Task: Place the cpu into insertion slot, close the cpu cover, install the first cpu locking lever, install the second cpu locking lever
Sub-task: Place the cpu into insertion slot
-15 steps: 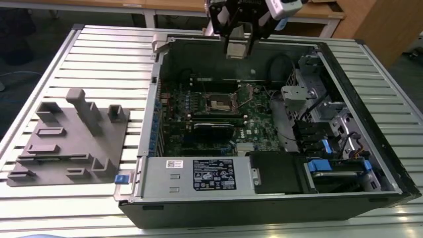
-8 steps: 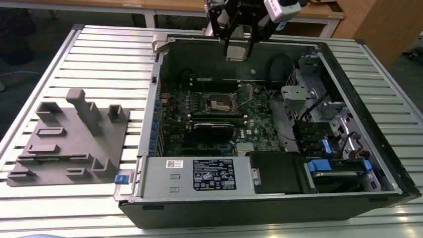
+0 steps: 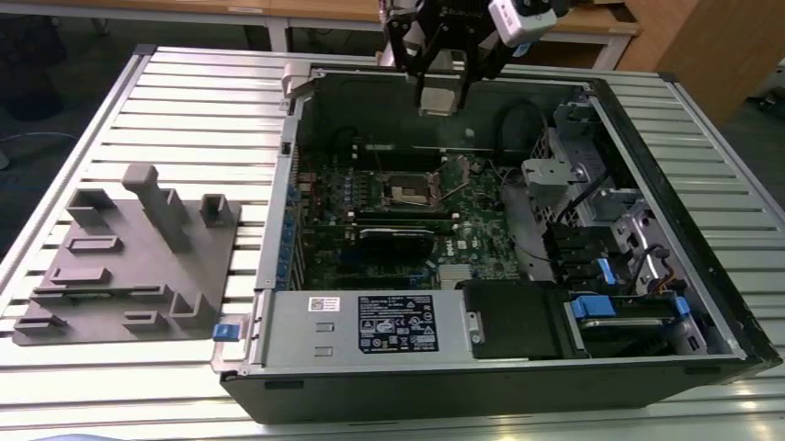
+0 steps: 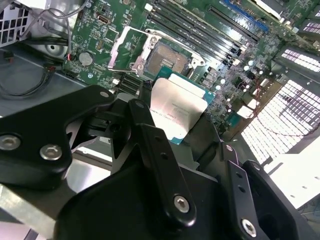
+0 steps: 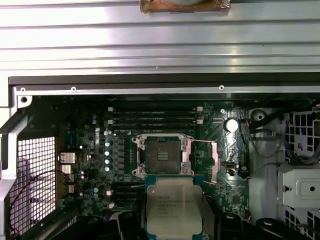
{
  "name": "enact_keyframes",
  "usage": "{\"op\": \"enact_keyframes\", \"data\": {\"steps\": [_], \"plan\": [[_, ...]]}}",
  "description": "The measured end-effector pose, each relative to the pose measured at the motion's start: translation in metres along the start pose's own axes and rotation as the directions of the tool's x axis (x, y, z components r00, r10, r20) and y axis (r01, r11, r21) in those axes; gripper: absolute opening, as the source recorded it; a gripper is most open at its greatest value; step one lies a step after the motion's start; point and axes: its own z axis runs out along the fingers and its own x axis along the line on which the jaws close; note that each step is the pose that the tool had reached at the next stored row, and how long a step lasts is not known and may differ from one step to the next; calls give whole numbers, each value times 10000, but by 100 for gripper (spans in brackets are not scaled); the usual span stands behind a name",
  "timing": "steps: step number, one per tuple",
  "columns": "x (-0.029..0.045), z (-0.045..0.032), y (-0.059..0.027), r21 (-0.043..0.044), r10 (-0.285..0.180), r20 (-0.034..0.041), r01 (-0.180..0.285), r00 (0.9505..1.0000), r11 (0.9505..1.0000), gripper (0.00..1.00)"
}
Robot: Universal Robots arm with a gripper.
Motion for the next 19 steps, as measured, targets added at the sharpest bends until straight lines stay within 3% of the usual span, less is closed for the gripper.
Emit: {"op": "enact_keyframes", "data": {"steps": [8, 19], "plan": [[-2, 140, -3, 0, 1, 0, -1, 10000, 10000, 54], [-3, 163, -4, -1, 0, 1, 0, 10000, 10000, 54]]}}
